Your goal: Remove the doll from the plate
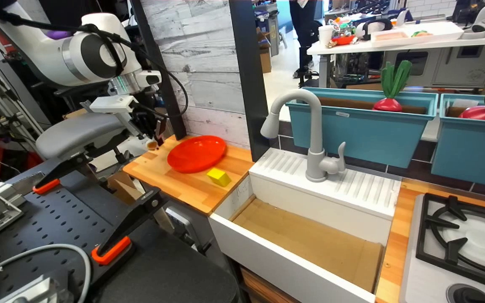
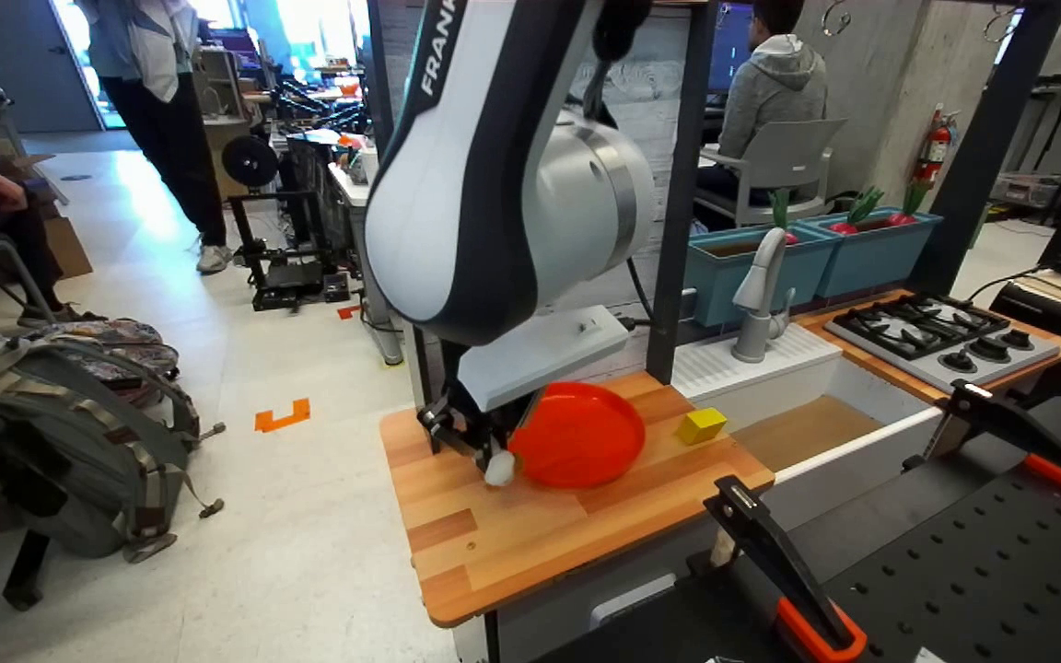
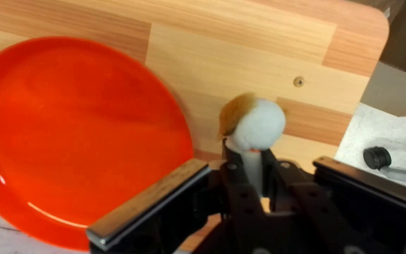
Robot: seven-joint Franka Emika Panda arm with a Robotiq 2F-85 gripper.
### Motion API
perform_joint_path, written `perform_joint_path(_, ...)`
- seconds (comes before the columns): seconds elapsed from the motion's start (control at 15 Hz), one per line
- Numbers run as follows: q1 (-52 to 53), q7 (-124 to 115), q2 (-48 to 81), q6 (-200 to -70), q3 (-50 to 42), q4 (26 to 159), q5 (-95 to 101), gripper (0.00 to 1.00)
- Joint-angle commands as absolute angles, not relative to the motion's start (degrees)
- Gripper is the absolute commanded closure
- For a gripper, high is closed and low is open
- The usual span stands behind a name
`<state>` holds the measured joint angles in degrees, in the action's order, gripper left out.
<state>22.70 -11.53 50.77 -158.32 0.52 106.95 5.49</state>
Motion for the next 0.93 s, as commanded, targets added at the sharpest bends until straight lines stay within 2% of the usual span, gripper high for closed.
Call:
perform_joint_path(0.0,22.4,-9.6,54.0,-155.8,0.9,104.7,6.3,0.96)
perform_joint_path(0.07,22.5,-9.3,54.7,-154.8,0.7,104.2,6.5,0.60)
perform_joint_path(0.13,22.7,-9.0,55.0,-153.3,0.6,104.0,6.7,0.59)
perform_joint_path(0.2,22.9,-8.7,55.1,-152.6,0.4,103.8,7.1,0.54)
perform_joint_path(0.67,23.2,-6.4,47.9,-152.2,2.0,108.4,8.7,0.03)
perform_joint_path(0.8,22.6,-4.6,43.2,-152.3,3.2,111.8,9.6,0.00)
perform_joint_path(0.87,22.6,-6.4,49.3,-152.8,2.7,106.5,8.5,0.04)
